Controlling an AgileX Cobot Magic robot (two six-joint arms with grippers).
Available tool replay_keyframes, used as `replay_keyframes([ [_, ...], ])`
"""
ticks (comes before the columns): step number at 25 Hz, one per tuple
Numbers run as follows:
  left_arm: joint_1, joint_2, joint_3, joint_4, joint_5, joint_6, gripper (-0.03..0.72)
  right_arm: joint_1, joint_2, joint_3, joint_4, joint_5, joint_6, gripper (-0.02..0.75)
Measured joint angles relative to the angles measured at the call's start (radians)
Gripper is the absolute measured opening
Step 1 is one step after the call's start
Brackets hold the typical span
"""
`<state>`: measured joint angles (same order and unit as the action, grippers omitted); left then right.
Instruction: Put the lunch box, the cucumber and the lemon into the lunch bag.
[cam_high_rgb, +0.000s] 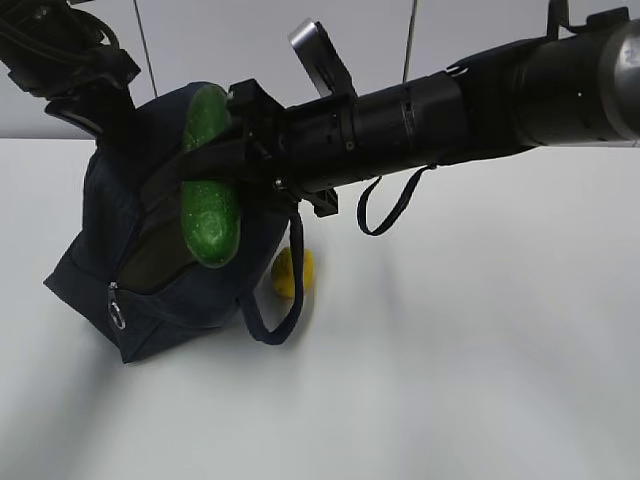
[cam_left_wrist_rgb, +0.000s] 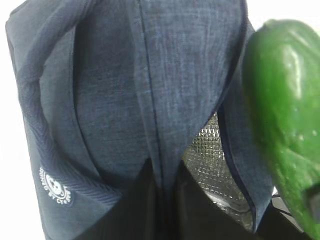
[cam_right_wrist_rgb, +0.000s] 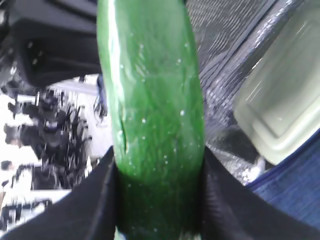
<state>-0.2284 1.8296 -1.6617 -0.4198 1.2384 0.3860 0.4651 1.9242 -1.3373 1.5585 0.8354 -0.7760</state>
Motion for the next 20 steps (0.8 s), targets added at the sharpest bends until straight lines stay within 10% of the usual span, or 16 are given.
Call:
replay_keyframes([
  [20, 0.0, 0.0, 0.0, -0.029, 0.0, 0.002, 0.006, 0.012, 0.115, 0.046, 0.237, -0.158, -0.086, 0.294],
])
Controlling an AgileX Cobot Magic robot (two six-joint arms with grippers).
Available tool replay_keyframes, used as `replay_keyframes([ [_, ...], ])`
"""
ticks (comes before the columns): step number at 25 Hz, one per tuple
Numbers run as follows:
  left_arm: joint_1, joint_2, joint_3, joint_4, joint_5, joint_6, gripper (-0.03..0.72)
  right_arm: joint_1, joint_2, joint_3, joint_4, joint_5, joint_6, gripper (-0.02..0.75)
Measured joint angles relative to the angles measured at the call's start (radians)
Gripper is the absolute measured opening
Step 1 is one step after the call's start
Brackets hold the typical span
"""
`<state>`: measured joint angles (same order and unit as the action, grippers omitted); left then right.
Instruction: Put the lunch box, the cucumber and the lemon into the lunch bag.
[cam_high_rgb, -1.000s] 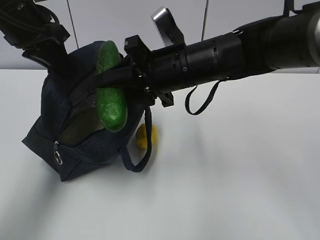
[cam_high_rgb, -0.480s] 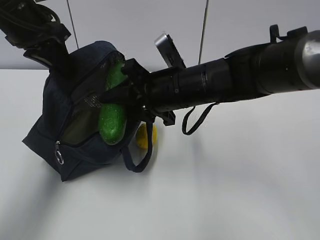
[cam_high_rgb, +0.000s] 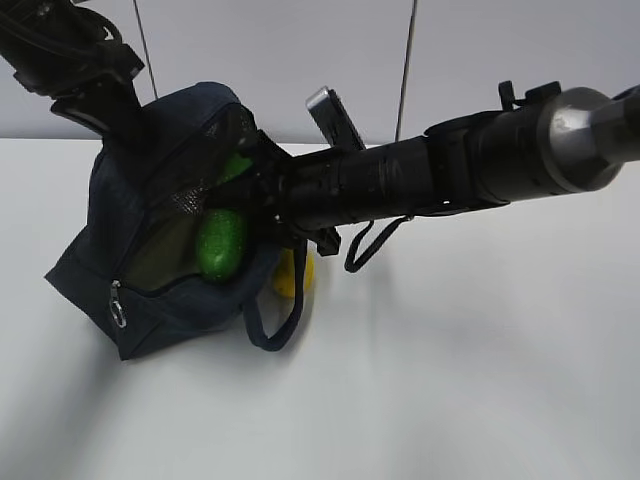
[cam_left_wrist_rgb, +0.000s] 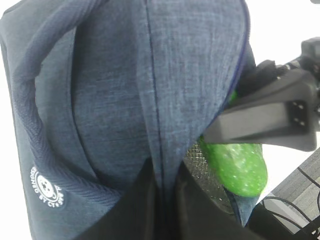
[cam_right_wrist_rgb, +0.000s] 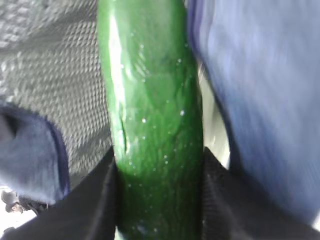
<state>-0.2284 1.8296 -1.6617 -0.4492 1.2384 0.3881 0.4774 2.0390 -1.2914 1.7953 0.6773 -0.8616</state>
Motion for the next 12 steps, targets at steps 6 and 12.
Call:
replay_keyframes([
  [6, 0.0, 0.0, 0.0, -0.002, 0.0, 0.0, 0.006, 0.0, 0.055, -0.105, 0.004, -0.015, -0.004, 0.294],
  [12, 0.0, 0.0, 0.0, -0.002, 0.0, 0.0, 0.006, 0.0, 0.084, -0.142, 0.004, -0.023, -0.02, 0.297],
])
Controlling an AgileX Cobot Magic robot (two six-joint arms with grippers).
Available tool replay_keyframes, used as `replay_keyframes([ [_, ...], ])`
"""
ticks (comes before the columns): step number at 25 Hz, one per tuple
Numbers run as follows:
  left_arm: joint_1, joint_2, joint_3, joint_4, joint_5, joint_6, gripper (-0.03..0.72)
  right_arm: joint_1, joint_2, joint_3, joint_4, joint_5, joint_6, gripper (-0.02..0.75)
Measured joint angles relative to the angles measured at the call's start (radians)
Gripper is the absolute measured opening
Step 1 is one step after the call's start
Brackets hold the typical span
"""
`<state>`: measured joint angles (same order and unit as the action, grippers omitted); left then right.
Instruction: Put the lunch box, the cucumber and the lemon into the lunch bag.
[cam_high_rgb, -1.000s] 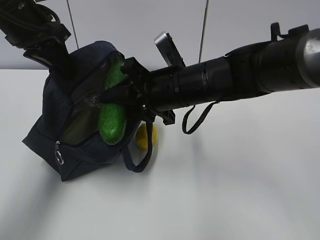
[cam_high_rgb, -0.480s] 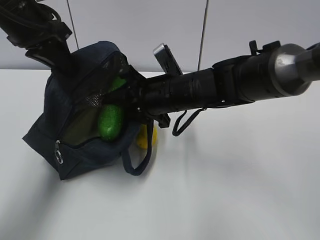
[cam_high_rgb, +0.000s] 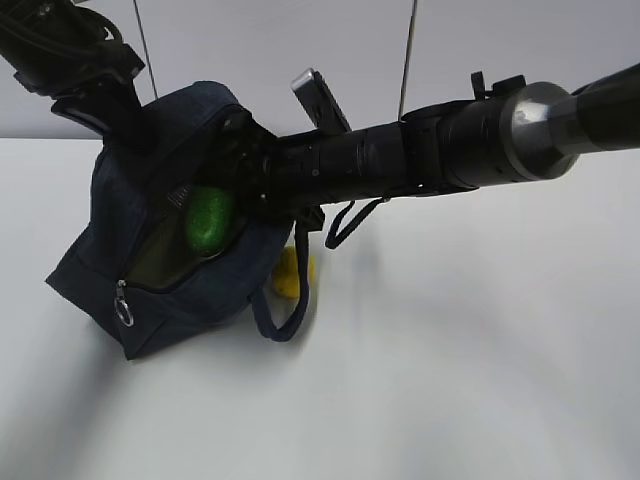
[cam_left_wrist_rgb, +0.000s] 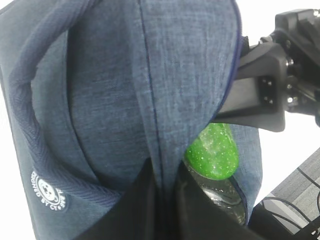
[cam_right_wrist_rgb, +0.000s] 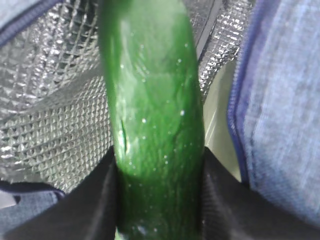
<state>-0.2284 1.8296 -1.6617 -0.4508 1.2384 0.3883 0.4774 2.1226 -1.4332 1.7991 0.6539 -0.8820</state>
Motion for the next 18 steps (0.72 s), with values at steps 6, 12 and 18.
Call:
replay_keyframes([
  [6, 0.0, 0.0, 0.0, 0.0, 0.0, 0.002, 0.006, 0.0, 0.001, -0.001, 0.0, -0.002, -0.027, 0.386],
  [12, 0.0, 0.0, 0.0, 0.0, 0.0, 0.002, 0.006, 0.0, 0.001, -0.002, 0.0, 0.035, -0.051, 0.449],
  [18, 0.0, 0.0, 0.0, 0.0, 0.0, 0.002, 0.006, 0.0, 0.001, -0.002, 0.0, 0.09, -0.055, 0.454],
])
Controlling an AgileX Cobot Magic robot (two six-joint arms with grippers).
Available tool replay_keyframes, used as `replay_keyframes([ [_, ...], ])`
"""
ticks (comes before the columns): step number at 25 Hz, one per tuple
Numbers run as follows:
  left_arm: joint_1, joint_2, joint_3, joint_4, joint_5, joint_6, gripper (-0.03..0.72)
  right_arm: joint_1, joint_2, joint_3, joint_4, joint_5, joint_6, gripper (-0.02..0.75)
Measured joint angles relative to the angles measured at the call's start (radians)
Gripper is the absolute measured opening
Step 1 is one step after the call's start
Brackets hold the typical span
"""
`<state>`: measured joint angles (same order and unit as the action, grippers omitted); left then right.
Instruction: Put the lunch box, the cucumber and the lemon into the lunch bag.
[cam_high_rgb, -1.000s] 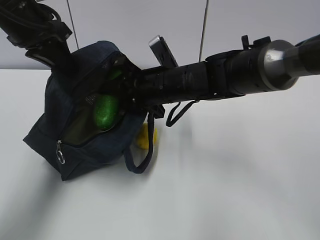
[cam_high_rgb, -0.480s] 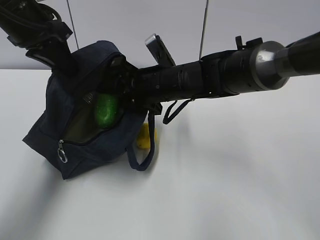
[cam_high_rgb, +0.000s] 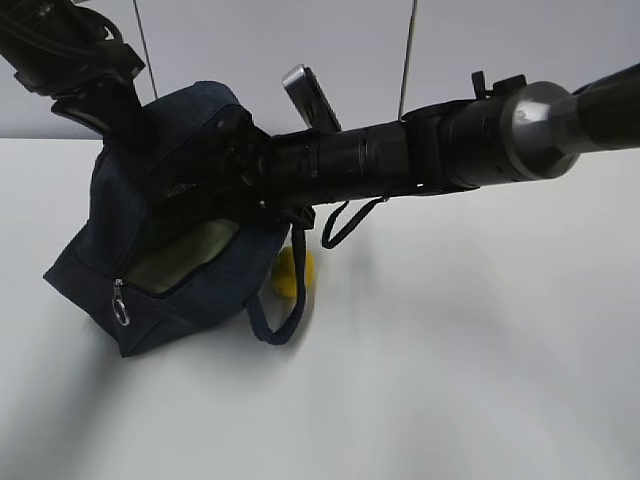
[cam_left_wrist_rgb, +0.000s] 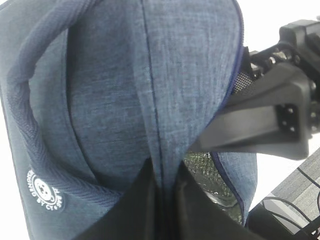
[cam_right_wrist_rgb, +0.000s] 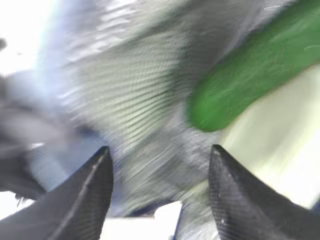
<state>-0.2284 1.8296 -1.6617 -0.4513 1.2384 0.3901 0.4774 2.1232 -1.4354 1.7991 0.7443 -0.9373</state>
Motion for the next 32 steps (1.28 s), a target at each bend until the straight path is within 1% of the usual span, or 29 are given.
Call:
replay_keyframes([
  [6, 0.0, 0.0, 0.0, 0.0, 0.0, 0.0, 0.006, -0.035, -0.039, 0.0, -0.079, 0.122, -0.002, 0.455],
  [10, 0.0, 0.0, 0.0, 0.032, 0.0, 0.0, 0.006, -0.072, -0.099, 0.0, -0.153, 0.19, 0.008, 0.455],
  [12, 0.009, 0.0, 0.0, 0.05, 0.0, -0.002, 0.006, -0.089, -0.129, 0.0, -0.229, 0.203, 0.024, 0.455],
  [16, 0.033, 0.0, 0.0, 0.052, 0.0, -0.008, 0.006, -0.124, -0.178, 0.0, -0.409, 0.219, 0.082, 0.455],
  [20, 0.053, 0.0, 0.0, 0.067, -0.002, -0.012, 0.006, -0.137, -0.21, 0.0, -0.587, 0.216, 0.143, 0.455],
  [26, 0.059, -0.002, 0.0, 0.155, -0.011, -0.047, 0.006, -0.137, -0.223, 0.0, -0.81, 0.183, 0.228, 0.455],
  [29, 0.062, -0.004, 0.0, 0.182, -0.013, -0.064, 0.006, -0.137, -0.223, 0.0, -0.882, 0.147, 0.268, 0.455],
  [32, 0.075, -0.004, 0.0, 0.187, -0.014, -0.071, 0.006, -0.137, -0.22, 0.0, -0.912, 0.118, 0.298, 0.455],
])
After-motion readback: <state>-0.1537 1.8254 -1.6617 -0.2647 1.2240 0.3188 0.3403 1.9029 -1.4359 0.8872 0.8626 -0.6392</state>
